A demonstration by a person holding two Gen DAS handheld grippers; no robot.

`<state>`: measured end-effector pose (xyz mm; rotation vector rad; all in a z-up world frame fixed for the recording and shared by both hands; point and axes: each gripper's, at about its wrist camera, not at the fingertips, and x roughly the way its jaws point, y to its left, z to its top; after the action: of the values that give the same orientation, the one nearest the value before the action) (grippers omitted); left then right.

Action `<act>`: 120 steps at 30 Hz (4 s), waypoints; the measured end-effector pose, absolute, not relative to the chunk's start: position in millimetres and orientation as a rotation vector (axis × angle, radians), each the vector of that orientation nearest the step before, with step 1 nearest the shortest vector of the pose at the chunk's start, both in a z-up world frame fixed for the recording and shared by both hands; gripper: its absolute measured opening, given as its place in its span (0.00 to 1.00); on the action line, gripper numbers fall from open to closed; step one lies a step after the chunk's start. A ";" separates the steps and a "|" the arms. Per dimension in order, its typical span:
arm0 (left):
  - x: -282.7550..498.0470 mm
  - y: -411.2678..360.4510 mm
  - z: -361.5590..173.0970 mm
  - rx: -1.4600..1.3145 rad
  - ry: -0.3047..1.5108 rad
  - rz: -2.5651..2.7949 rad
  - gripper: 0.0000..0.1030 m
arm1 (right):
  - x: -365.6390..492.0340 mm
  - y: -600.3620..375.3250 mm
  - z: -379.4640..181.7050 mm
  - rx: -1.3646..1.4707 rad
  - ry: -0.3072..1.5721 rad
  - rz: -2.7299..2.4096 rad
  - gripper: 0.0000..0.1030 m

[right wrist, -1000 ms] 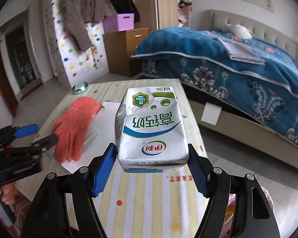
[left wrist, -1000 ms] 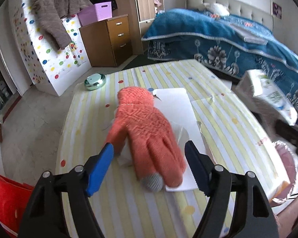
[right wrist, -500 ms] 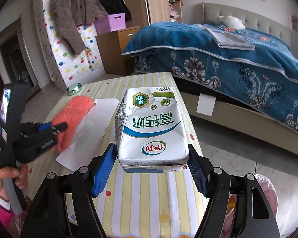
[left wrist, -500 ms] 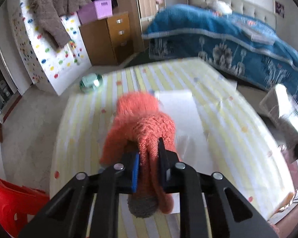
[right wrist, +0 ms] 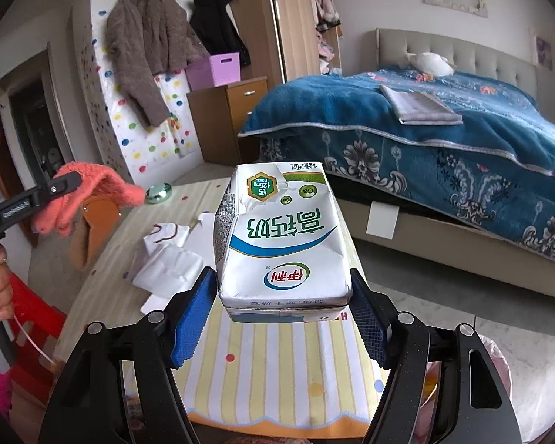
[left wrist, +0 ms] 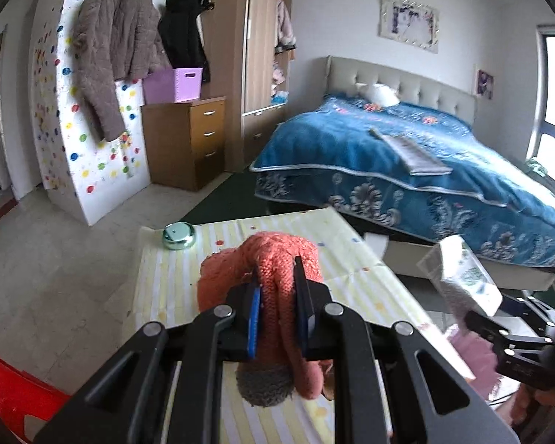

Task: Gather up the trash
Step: 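Carry the milk carton and orange glove over the bin and open both tools, then move both tools back over the table toward the leather piece and paper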

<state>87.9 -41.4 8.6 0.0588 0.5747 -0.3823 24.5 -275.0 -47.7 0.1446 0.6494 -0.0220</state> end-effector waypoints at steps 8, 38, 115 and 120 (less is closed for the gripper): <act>39.3 -67.8 -7.2 0.144 0.541 -0.474 0.13 | 0.6 -272.7 -42.8 0.149 0.649 -0.038 0.68; 83.8 -13.5 -84.6 0.218 0.754 -0.203 0.13 | -11.2 -273.6 -58.6 0.128 0.697 -0.062 0.68; -27.4 -287.1 -75.4 0.415 0.609 -0.805 0.59 | -138.9 -446.1 -81.8 0.303 0.701 -0.475 0.75; -20.8 -232.9 -63.0 0.346 0.619 -0.723 0.60 | -120.1 -404.7 -67.5 0.246 0.703 -0.391 0.75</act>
<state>-20.8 -232.9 -63.0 0.3458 0.6195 -0.7235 -120.1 -404.7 -67.5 0.2460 0.7028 -0.3911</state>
